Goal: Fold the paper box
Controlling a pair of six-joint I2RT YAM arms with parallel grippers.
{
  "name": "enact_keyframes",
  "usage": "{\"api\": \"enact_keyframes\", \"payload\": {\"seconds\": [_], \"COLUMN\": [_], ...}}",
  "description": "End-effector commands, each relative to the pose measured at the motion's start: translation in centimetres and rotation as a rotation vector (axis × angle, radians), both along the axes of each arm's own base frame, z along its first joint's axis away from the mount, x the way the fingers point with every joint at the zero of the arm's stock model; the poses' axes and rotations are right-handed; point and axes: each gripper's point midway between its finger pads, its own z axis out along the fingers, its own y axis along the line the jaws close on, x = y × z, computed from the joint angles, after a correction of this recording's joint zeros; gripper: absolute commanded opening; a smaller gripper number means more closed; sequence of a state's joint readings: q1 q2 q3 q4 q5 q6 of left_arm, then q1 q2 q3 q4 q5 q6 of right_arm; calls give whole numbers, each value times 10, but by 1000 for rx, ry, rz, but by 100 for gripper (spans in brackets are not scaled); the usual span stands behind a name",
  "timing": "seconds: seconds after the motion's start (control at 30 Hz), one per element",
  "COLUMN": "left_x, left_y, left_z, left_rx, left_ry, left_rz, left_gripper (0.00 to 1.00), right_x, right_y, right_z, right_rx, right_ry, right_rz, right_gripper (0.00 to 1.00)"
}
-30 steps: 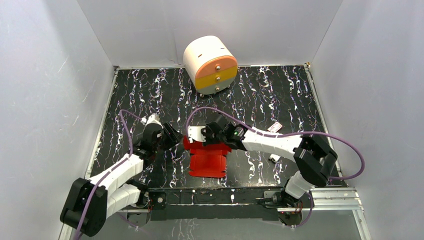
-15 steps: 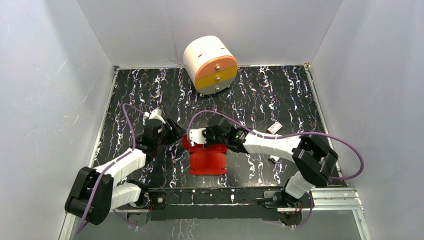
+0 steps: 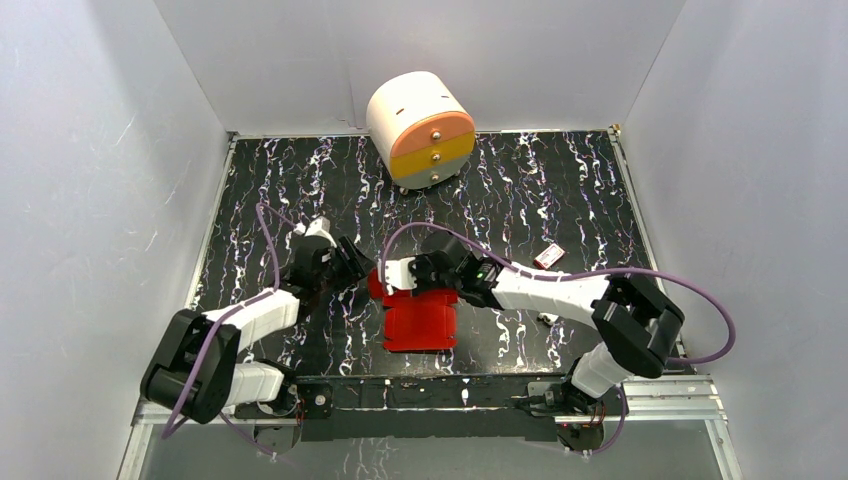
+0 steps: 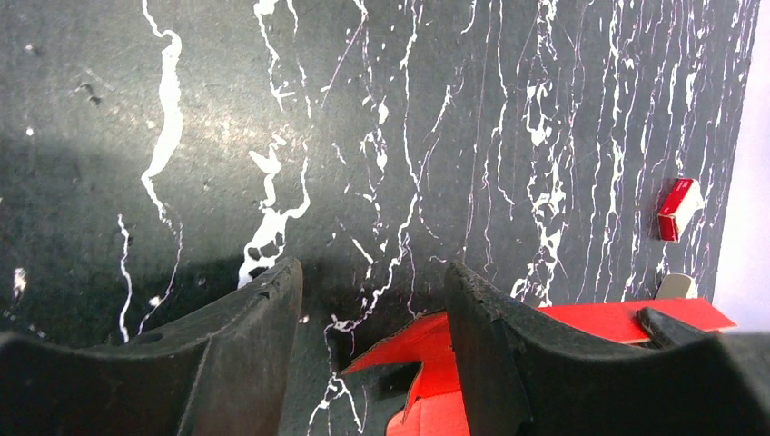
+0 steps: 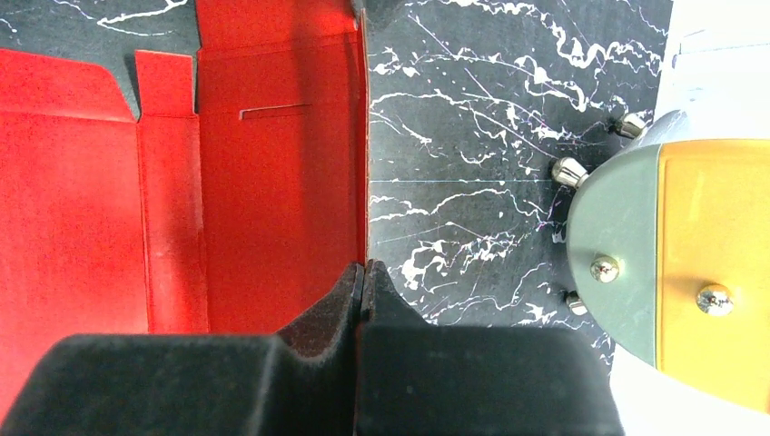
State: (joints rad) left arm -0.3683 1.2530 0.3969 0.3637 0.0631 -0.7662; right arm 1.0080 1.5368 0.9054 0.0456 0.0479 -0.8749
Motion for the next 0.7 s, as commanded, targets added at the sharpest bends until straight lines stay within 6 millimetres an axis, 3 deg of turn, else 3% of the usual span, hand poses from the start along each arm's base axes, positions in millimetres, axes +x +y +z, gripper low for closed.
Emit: {"api": "enact_keyframes", "payload": {"seconds": [0.0, 0.13, 0.37, 0.67], "left_x": [19, 25, 13, 0], "left_y": [-5, -11, -11, -6], "left_z": [15, 30, 56, 49], "left_rx": [8, -23, -63, -33], "left_ry": [-49, -79, -143, -94], "left_rz": [-13, -24, -46, -51], "left_gripper": [56, 56, 60, 61], "right_x": [5, 5, 9, 13], "right_y": [13, 12, 9, 13], "right_z": [42, 40, 36, 36], "right_rx": [132, 139, 148, 161], "right_ry": [-83, -88, -107, -119], "right_rz": [29, 25, 8, 11], "right_gripper": [2, 2, 1, 1]}}
